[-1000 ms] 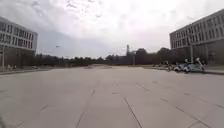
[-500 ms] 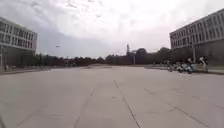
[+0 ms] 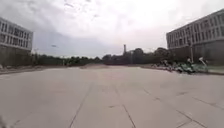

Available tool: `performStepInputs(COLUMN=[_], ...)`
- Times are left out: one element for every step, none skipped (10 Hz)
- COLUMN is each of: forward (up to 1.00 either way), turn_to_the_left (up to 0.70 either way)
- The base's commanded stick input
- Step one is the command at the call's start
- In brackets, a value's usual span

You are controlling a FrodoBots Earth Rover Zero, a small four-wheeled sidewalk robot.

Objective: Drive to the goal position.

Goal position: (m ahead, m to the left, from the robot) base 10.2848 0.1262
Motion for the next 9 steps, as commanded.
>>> performStepInputs(forward=[0.70,0.70,0.70,0.70,0.70,0.70,0.70,0.70,0.70], turn_to_the_left=[0.00,0.00,0.00,0.00,0.00,0.00,0.00,0.00,0.03])
